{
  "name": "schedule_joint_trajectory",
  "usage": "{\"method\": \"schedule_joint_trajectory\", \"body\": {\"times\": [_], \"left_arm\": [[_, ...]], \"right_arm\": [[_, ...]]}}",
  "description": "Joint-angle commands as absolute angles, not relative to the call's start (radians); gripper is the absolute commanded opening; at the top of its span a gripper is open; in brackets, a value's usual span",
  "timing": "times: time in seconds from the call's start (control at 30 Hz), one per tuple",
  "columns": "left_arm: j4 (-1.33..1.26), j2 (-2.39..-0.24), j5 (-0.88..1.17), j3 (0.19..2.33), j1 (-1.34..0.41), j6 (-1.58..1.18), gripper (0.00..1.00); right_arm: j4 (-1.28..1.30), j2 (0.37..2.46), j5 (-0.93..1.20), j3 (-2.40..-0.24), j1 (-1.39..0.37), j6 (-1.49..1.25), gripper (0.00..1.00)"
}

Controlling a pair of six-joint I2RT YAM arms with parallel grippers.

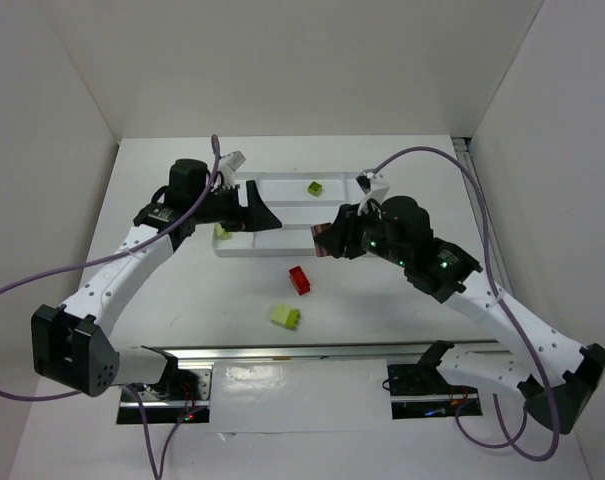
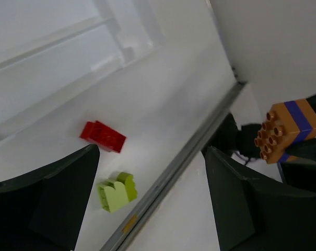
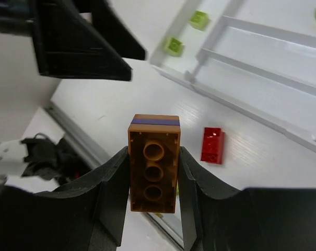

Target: Sort the legos into containers by color

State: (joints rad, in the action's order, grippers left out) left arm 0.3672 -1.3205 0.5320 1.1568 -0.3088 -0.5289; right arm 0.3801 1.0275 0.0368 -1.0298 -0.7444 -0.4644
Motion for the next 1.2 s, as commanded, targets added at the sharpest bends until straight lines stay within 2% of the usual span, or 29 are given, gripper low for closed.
{"method": "schedule_joint_trajectory", "body": {"times": [0.0, 0.2, 0.43, 0.83, 1.17], "left_arm": [[0.108, -1.278, 0.931, 1.128, -0.310, -0.468, 0.93], [-0.145, -1.230, 1.104, 1.046, -0.359, -0.497, 0.93], [-0.195, -1.198, 1.238, 1.042, -0.419, -0.414, 0.90], [-0.144, -1.164, 1.258, 1.043, -0.525, -0.282, 0.87], [-0.065, -1.230, 1.238, 1.100, -0.557, -0.262, 0.78]], "right_arm": [[0.417, 0.982, 0.234, -1.046, -0.741, -0.420, 0.32], [0.373, 0.896, 0.391, -1.025, -0.741, -0.430, 0.34], [0.336, 0.887, 0.466, -1.025, -0.741, -0.440, 0.34], [0.268, 0.927, 0.537, -1.025, -0.741, -0.477, 0.35], [0.268, 0.954, 0.534, -1.045, -0.741, -0.477, 0.35]]}}
